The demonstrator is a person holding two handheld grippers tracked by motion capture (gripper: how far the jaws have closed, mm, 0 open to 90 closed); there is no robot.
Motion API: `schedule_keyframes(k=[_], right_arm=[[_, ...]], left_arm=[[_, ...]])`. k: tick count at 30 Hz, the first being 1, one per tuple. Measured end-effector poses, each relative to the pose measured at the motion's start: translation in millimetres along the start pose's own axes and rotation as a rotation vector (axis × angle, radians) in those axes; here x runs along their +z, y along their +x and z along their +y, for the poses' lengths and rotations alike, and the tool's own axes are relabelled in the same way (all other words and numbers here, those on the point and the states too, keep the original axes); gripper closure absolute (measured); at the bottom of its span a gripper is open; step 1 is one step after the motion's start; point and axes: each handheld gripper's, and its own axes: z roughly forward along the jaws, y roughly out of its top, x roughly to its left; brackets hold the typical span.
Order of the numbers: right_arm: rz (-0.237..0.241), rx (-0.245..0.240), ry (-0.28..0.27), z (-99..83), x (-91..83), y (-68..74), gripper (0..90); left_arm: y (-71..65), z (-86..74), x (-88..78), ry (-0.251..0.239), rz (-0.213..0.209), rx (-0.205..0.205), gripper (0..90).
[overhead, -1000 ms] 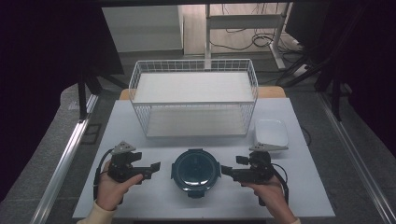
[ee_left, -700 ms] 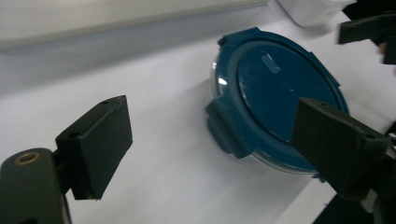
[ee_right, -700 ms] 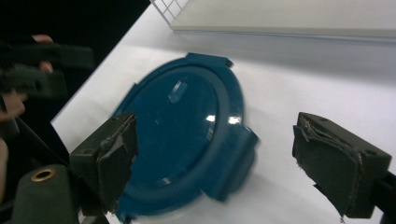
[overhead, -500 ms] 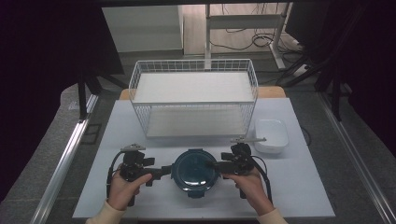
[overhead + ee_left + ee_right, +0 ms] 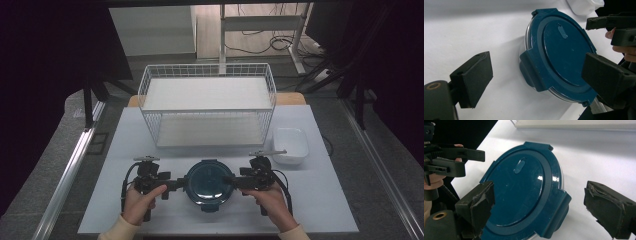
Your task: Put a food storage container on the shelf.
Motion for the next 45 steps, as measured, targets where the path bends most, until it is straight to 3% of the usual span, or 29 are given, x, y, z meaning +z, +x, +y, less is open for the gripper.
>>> schedule_keyframes(k=[10,14,25,28,36,42,45], right_arm=[[0.016,0.023,0.038,-6.0,9.1,-3.5,8.1],[0.032,0.055,0.055,-8.9,14.3,-5.4,8.1],[0.059,0.105,0.101,-15.8,26.1,-10.5,7.9],[0.074,0.139,0.112,-18.6,29.8,-12.4,8.1],[0.116,0.194,0.144,-22.5,36.5,-12.0,10.9],[0.12,0.218,0.143,-23.1,36.0,-12.1,12.3],[0.112,0.217,0.125,-22.7,32.2,-12.6,18.8]], left_arm=[[2.9,-1.8,13.4,0.026,-0.058,-0.036,10.1],[6.0,-4.3,20.1,0.044,-0.094,-0.062,10.3],[6.9,-8.7,28.2,0.059,-0.112,-0.085,13.4],[7.8,-10.2,33.6,0.076,-0.151,-0.102,15.6],[8.4,-11.9,38.5,0.092,-0.192,-0.13,16.7],[6.3,-13.2,40.0,0.092,-0.176,-0.119,21.5],[5.8,-13.7,40.1,0.09,-0.165,-0.118,24.7]])
